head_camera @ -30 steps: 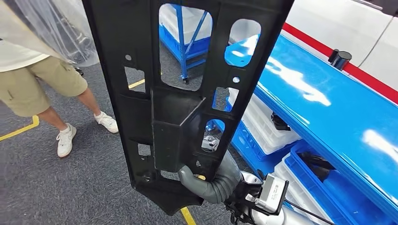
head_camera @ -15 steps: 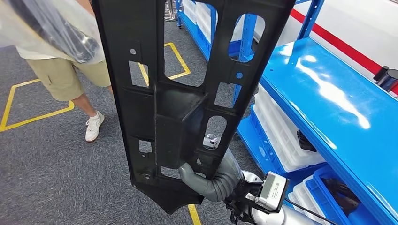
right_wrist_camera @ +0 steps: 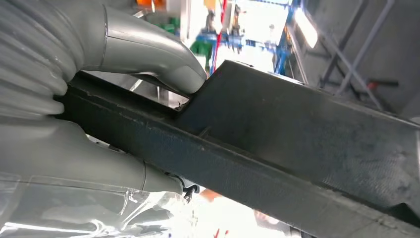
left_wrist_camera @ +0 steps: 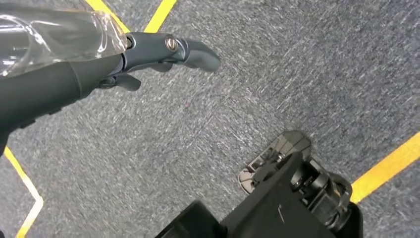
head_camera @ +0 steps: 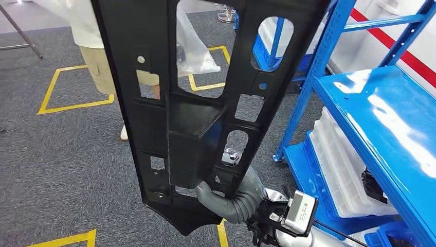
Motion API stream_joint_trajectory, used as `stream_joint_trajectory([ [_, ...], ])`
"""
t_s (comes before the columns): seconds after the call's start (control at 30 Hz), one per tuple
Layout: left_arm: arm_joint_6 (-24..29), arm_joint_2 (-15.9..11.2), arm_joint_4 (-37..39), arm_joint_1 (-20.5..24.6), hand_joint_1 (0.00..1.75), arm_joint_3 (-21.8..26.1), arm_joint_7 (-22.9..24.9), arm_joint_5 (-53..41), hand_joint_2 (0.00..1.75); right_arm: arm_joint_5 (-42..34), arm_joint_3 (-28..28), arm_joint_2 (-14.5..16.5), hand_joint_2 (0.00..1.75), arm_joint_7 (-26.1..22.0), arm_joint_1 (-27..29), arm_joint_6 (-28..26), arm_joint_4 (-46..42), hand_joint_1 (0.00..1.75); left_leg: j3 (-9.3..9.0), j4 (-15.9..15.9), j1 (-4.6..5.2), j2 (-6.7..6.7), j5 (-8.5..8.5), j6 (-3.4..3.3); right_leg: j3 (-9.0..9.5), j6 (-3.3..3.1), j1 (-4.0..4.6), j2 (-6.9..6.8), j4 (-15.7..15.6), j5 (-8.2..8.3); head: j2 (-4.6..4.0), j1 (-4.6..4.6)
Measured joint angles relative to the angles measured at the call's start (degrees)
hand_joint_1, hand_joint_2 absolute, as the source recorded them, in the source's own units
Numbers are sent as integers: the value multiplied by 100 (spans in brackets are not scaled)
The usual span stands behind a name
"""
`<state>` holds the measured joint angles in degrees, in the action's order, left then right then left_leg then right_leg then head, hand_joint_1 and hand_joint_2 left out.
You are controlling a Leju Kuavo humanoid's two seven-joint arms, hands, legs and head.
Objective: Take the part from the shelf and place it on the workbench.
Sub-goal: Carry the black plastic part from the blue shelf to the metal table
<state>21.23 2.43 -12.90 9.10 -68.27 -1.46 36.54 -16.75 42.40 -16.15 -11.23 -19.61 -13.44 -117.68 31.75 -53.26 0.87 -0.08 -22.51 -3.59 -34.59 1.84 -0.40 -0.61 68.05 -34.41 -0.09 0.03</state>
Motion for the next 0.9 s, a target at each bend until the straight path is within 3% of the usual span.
stream_joint_trajectory([
  [0.03,-1,2,-1,-3,0,-1,0,-1,175,1,0,-3,175,2,8,-1,0,175,-17,-1,-10,-83,-11,-5,-246,15,-9,29,360,-79,0,3],
  [0.07,-1,3,-1,-6,0,-1,0,-2,175,2,0,-6,175,4,15,-1,0,175,-35,-3,-21,-171,-24,0,-413,29,-21,34,530,-45,0,3],
  [0.1,-1,4,-2,-7,0,-1,0,-2,175,2,0,-8,175,6,18,-2,0,175,-56,-8,-38,-262,-39,17,-460,44,-37,38,454,112,0,3],
  [0.13,-2,4,-2,-6,0,-1,-2,-2,175,1,0,-8,175,7,17,-2,0,175,-82,-22,-59,-351,-63,44,-379,64,-61,65,139,366,0,3],
  [0.2,-3,4,-1,1,0,0,-8,-2,175,1,0,-9,175,7,15,-5,0,175,-95,-91,-95,-517,-136,127,-75,115,-127,271,-691,823,0,4],
  [0.27,-7,3,-1,11,0,1,-19,-2,175,1,0,-11,175,8,14,-10,-1,175,-51,-152,-108,-639,-186,200,75,106,-153,434,-1088,954,0,2],
  [0.33,-11,1,-1,7,0,1,-34,-3,175,0,0,-14,175,8,7,-15,-2,175,-15,-150,-131,-723,-187,241,72,26,-128,370,-1093,936,0,0],
  [0.37,-13,-1,-1,-1,0,1,-38,-4,175,-1,0,-14,175,8,-1,-16,-3,175,-5,-172,-138,-686,-204,260,77,-13,-121,317,-1098,935,0,-1],
  [0.43,-14,-1,-1,3,0,0,-43,-8,175,-1,0,-13,175,7,-13,-18,-10,175,135,-496,-133,-431,-381,303,100,-88,-117,194,-1109,928,0,-19],
  [0.5,-14,2,-2,36,0,1,-53,-12,175,-1,0,-13,175,7,-12,-18,-18,175,508,-1255,-122,-146,-727,341,115,-135,-88,57,-1111,905,0,-36],
  [0.57,-14,2,-2,76,0,4,-68,-11,175,-1,0,-15,175,8,-10,-17,-20,175,848,-1892,-123,-66,-928,344,124,-156,-54,-99,-1110,881,0,-36],
  [0.6,-14,2,-2,84,0,4,-71,-11,175,-1,0,-15,175,8,-10,-17,-20,175,863,-1908,-119,-52,-875,328,138,-164,-40,-172,-1110,867,0,-36],
  [0.67,-15,1,-2,68,0,3,-67,-14,175,-1,0,-15,175,7,-15,-17,-22,175,543,-1272,-88,29,-511,260,190,-167,-17,-295,-1111,834,0,-36],
  [0.7,-16,-1,-2,56,0,2,-63,-16,175,-1,0,-14,175,6,-18,-17,-25,175,316,-824,-45,156,-339,214,223,-161,-11,-350,-1115,817,0,-35],
  [0.73,-16,-3,-2,50,0,1,-61,-18,175,0,0,-14,175,5,-23,-17,-28,175,147,-475,1,270,-223,168,248,-144,-7,-405,-1122,803,0,-34],
  [0.8,-16,-8,-1,47,0,-1,-62,-19,175,2,0,-14,175,4,-27,-17,-31,175,25,-179,77,386,-174,101,277,-97,-11,-516,-1141,783,0,-35],
  [0.87,-16,-10,-1,29,0,-2,-64,-19,175,4,0,-14,175,6,-36,-16,-33,175,0,-110,69,266,-131,67,315,-43,-10,-595,-1160,758,0,-36],
  [0.9,-16,-7,-1,17,0,-2,-67,-18,175,5,-1,-14,175,7,-43,-16,-37,175,-36,-60,52,199,-101,55,323,-18,-11,-534,-1120,717,-1,-35],
])
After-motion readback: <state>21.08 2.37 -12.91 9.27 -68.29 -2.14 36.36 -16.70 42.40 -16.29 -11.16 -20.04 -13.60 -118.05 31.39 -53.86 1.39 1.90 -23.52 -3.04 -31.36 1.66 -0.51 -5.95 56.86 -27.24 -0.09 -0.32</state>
